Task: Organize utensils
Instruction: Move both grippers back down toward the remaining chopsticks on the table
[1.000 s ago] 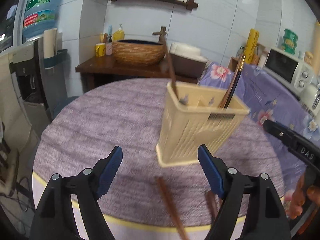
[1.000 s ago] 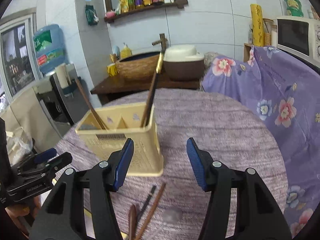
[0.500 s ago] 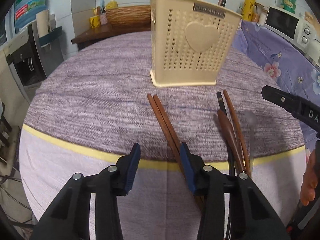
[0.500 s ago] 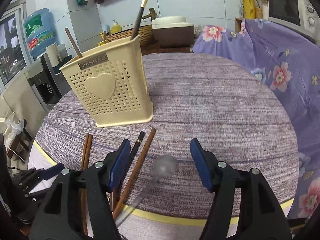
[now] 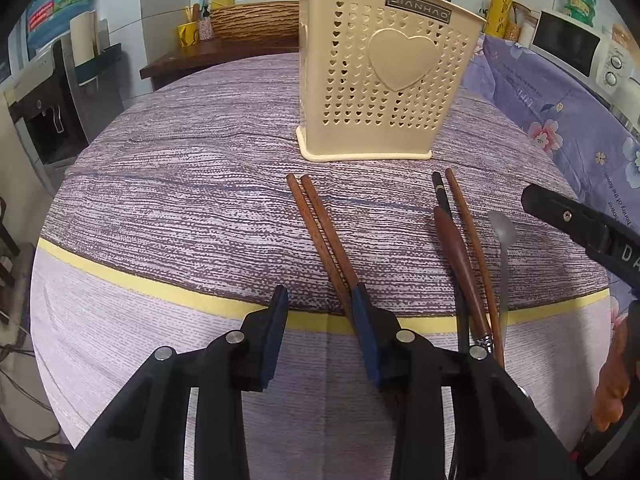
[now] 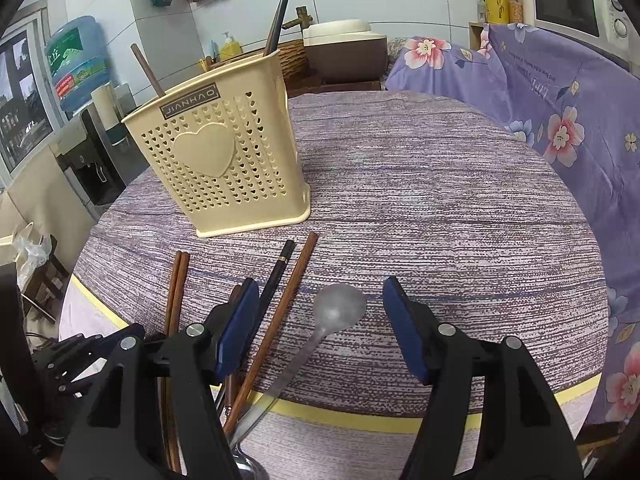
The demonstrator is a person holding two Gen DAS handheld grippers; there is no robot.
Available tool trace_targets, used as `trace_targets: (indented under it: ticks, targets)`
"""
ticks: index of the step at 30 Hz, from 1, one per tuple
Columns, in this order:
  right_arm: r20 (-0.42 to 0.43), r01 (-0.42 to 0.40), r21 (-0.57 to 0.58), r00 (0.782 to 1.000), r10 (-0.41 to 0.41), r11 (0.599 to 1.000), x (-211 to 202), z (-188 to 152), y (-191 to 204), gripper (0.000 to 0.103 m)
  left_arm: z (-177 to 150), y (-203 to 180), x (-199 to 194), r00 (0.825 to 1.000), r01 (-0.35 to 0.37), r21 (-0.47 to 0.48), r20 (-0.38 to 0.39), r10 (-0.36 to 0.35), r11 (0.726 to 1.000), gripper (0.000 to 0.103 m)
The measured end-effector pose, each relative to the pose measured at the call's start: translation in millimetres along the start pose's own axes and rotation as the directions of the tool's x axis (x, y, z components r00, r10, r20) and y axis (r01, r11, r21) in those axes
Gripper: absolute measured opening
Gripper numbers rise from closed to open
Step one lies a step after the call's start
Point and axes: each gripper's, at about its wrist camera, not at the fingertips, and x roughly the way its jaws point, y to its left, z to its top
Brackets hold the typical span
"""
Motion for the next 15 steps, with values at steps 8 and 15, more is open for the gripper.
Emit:
trace_targets:
  ticks: [8, 15]
  targets:
    - [-0.021, 0.021, -0.003, 1.000, -0.021, 1.000, 5, 2, -4, 0.065, -2, 33, -8, 1.000, -0.026, -0.100, 0.014, 0.028, 0.995, 0.034]
    - [-0.081, 0.028, -0.045, 0.996, -0.031, 0.999, 26, 8, 12, 0.058, 10, 23, -8, 0.999, 0.000, -0.096, 0.037, 0.003, 0.995, 0.034]
